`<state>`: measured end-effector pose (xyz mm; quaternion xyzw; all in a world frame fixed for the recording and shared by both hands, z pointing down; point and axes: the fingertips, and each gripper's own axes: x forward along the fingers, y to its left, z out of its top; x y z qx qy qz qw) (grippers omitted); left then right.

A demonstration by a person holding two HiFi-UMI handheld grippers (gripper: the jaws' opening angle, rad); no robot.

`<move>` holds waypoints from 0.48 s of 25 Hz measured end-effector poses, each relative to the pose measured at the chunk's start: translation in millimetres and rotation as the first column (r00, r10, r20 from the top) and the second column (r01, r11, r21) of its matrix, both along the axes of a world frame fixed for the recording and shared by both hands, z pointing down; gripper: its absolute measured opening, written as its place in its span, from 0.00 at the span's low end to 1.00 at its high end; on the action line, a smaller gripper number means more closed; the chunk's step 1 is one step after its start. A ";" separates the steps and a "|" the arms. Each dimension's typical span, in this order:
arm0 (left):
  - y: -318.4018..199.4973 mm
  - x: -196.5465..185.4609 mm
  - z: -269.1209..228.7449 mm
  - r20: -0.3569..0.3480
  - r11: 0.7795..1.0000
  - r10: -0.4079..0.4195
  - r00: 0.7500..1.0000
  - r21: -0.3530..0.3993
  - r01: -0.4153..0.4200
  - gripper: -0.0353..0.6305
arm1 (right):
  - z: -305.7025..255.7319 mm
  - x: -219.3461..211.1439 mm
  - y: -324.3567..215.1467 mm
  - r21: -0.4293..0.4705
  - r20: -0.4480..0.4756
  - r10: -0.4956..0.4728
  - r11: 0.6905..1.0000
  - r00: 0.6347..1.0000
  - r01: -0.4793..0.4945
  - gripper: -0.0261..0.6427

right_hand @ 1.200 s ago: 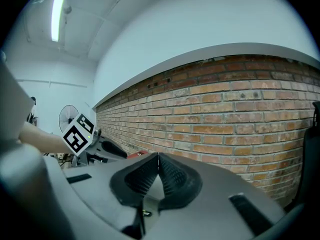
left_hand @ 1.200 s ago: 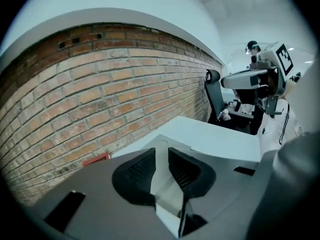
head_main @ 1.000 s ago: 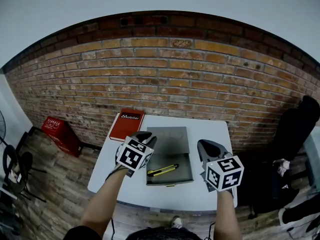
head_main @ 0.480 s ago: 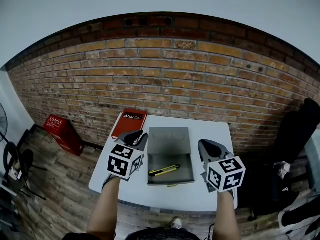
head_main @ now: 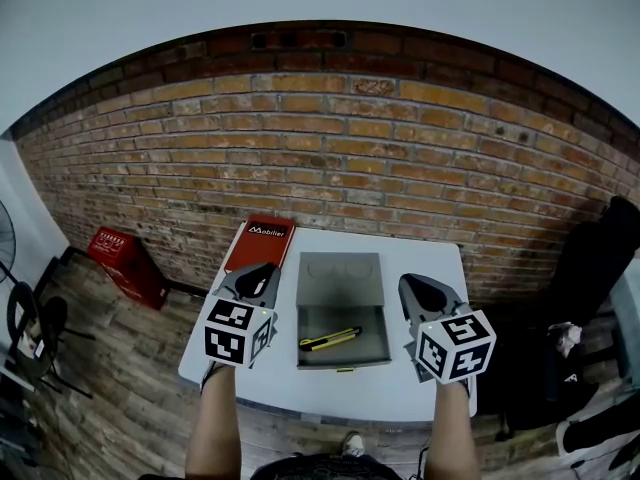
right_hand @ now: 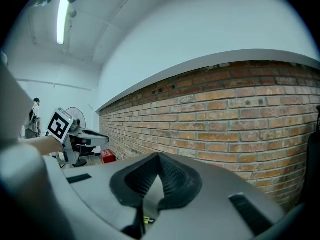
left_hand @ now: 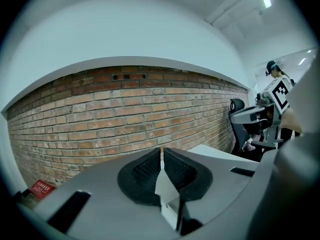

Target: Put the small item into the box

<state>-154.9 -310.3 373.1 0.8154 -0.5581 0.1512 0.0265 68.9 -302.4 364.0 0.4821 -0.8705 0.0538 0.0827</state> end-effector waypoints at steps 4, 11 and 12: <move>1.0 2.2 -0.4 -0.003 1.000 0.008 1.000 -0.001 -0.008 0.11 | -2.2 -7.1 0.8 0.008 0.002 -0.017 1.000 1.000 0.017 0.07; -1.4 0.2 1.3 -0.017 1.000 -0.010 1.000 -0.001 0.010 0.11 | -3.8 -11.4 2.0 0.007 0.011 -0.019 1.000 1.000 0.019 0.07; -1.6 -0.5 1.5 -0.015 1.000 -0.014 1.000 0.000 0.014 0.11 | -3.6 -10.8 2.0 0.005 0.012 -0.016 1.000 1.000 0.016 0.07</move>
